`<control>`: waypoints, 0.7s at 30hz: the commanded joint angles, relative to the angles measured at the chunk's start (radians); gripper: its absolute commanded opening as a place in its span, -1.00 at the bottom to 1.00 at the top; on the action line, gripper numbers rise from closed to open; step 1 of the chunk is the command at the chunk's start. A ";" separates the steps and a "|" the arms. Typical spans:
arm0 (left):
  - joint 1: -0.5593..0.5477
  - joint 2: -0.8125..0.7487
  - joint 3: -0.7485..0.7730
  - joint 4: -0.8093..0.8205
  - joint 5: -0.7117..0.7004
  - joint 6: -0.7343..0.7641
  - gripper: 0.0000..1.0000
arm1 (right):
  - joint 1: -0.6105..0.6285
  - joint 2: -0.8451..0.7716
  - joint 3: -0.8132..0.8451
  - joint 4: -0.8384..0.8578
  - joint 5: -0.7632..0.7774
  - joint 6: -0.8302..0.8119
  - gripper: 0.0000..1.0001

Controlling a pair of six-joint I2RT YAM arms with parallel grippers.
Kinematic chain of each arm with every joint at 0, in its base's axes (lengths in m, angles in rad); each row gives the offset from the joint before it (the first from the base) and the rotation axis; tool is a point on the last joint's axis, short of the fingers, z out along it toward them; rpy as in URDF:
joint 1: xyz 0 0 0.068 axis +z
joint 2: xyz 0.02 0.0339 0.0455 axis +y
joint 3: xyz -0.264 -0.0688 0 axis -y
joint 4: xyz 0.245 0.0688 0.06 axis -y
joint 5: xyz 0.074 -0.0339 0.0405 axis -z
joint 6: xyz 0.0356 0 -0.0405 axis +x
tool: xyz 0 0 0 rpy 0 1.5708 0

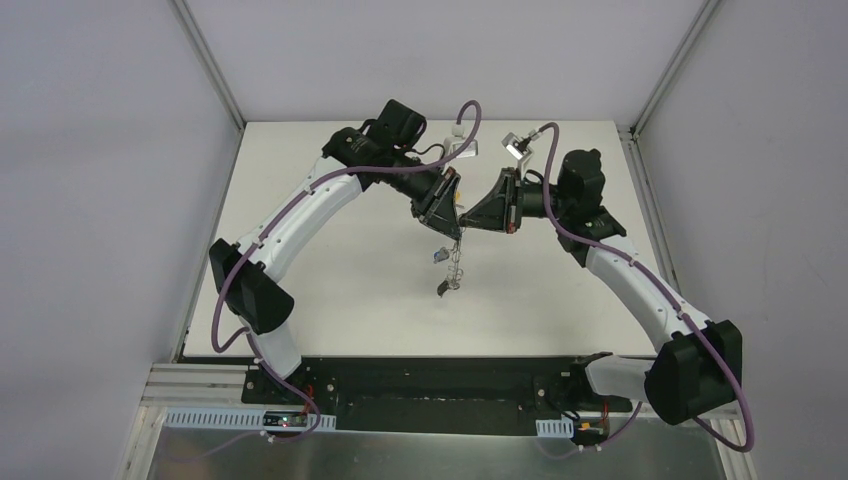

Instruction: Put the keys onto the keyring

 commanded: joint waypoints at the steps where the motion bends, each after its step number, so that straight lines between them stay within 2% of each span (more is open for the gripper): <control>1: 0.003 -0.026 -0.009 0.055 0.066 -0.054 -0.57 | -0.007 -0.004 0.012 0.111 0.010 0.054 -1.00; 21: 0.059 -0.044 -0.025 0.120 0.072 -0.119 -0.55 | -0.023 -0.020 -0.014 0.111 -0.022 0.031 -1.00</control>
